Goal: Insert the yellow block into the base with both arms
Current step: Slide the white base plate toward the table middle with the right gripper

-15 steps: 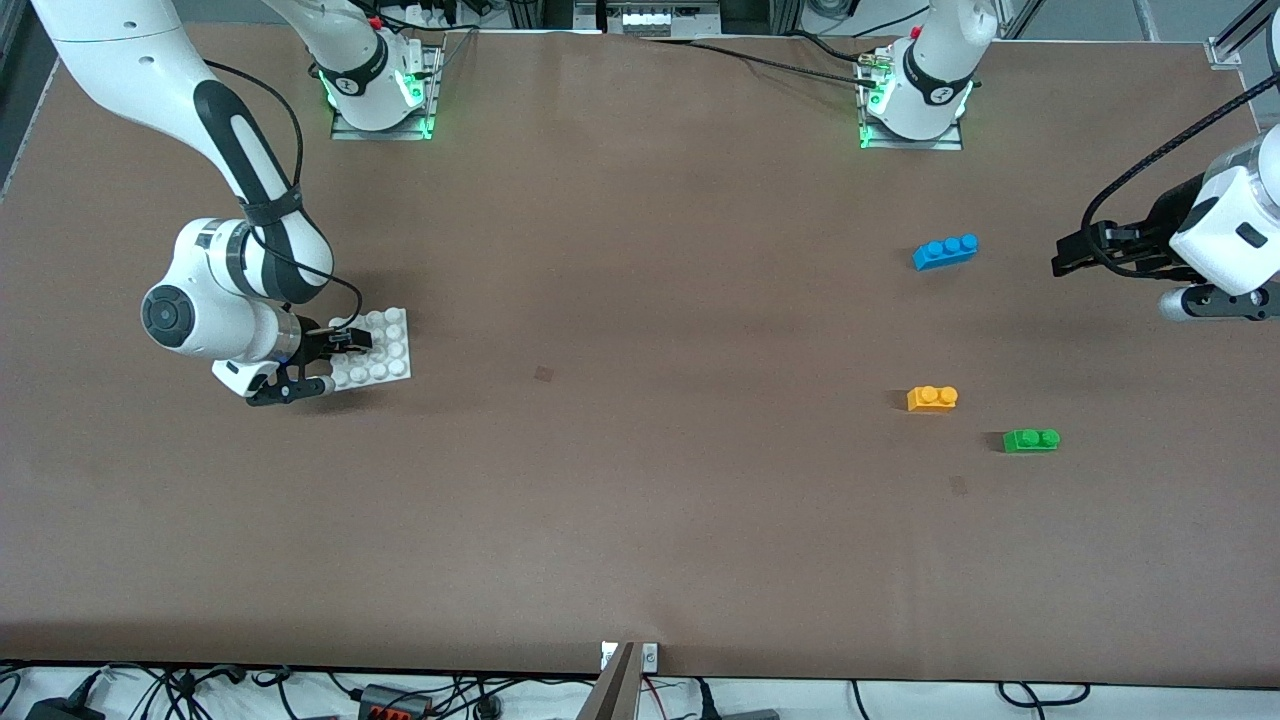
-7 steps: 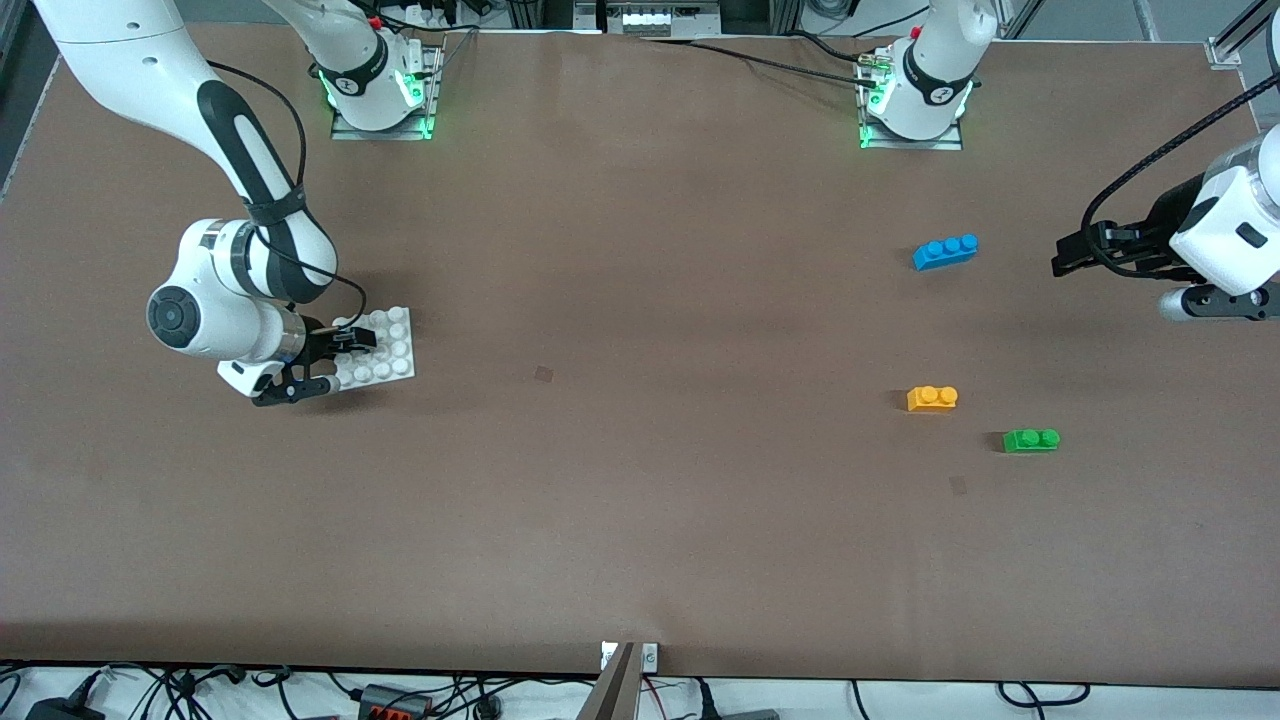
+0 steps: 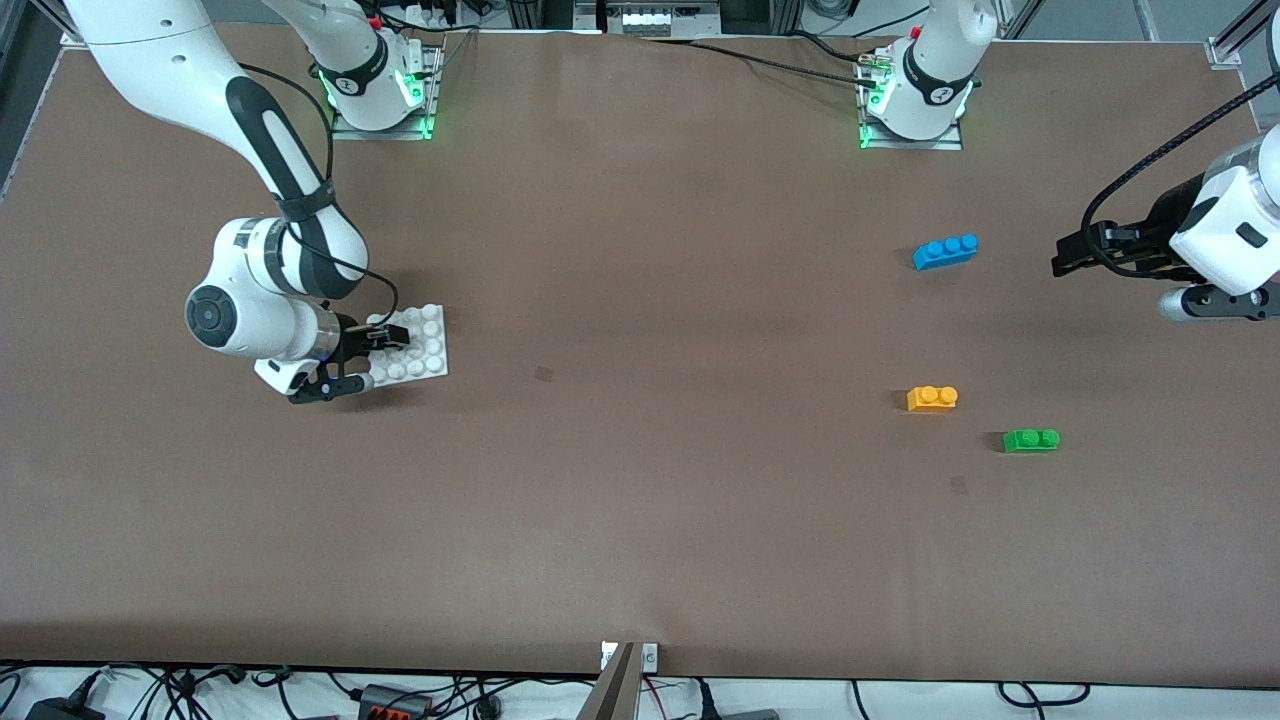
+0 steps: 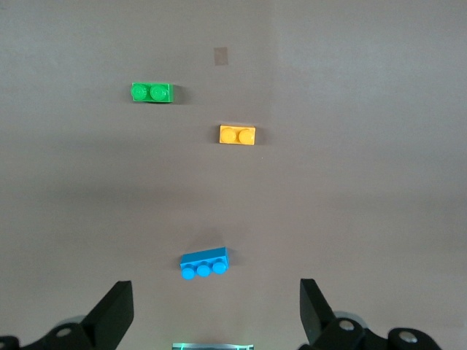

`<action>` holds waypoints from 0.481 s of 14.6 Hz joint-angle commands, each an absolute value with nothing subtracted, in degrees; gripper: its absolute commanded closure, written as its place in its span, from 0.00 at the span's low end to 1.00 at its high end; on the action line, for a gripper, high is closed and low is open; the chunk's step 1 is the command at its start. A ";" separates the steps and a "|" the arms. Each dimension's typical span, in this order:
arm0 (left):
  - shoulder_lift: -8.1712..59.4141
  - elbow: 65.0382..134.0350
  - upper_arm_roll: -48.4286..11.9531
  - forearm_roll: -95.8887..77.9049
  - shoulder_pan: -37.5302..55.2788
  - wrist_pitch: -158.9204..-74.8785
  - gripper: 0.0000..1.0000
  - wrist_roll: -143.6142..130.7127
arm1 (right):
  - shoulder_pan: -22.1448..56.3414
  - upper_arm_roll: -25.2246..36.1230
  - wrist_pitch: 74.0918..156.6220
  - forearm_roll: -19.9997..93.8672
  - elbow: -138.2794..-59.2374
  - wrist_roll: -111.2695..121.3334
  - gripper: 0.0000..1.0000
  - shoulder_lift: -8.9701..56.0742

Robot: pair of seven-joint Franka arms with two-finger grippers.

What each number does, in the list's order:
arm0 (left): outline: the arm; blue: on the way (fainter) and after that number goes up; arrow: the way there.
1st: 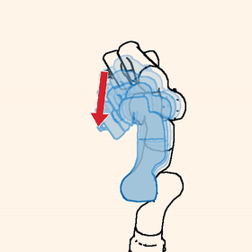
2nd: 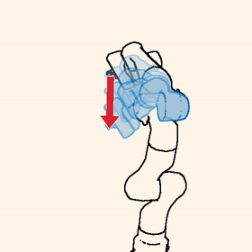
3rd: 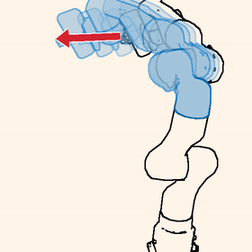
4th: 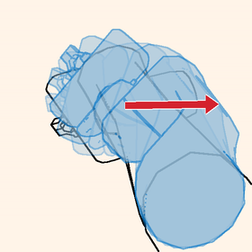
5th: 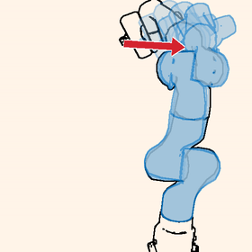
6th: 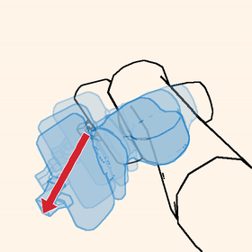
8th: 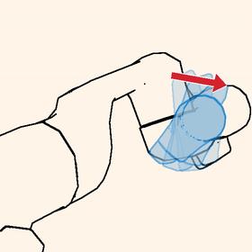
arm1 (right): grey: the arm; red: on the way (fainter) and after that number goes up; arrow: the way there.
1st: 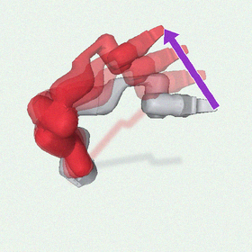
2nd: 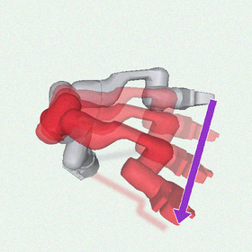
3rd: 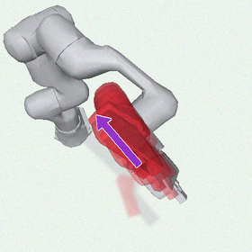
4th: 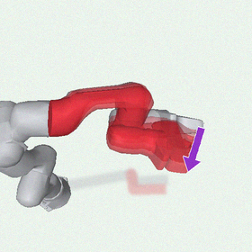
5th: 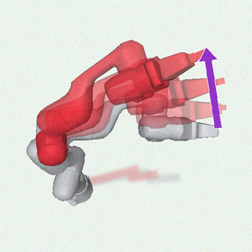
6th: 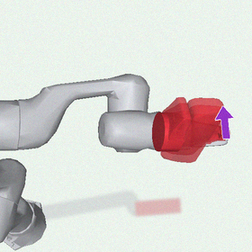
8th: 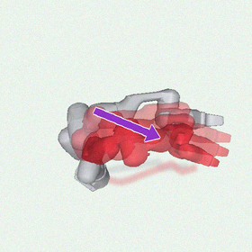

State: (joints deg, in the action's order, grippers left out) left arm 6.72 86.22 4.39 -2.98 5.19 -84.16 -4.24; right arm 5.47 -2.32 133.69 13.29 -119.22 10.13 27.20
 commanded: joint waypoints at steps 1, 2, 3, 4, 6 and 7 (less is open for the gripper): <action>6.86 85.25 4.66 -4.13 5.19 -83.94 0.00 -4.57 | 10.97 -3.25 136.76 15.82 -118.39 3.80 0.55 33.75; 6.86 85.25 4.66 -4.13 5.19 -83.94 0.00 -4.57 | 13.16 -3.25 136.76 15.91 -117.52 0.47 0.55 33.84; 6.86 85.25 4.66 -4.13 5.27 -83.94 0.00 -4.57 | 14.66 -3.25 136.76 15.91 -116.38 -3.21 0.55 34.53; 6.86 85.25 4.66 -4.13 5.27 -83.94 0.00 -4.57 | 17.03 -3.25 136.76 15.91 -114.80 -7.52 0.55 35.24; 6.86 85.25 4.66 -4.13 5.19 -83.94 0.00 -4.66 | 21.60 -3.25 136.76 15.82 -110.50 -15.86 0.55 38.48; 6.86 85.25 4.66 -4.13 5.19 -83.94 0.00 -4.66 | 24.14 -3.25 136.76 15.82 -107.26 -20.08 0.55 41.02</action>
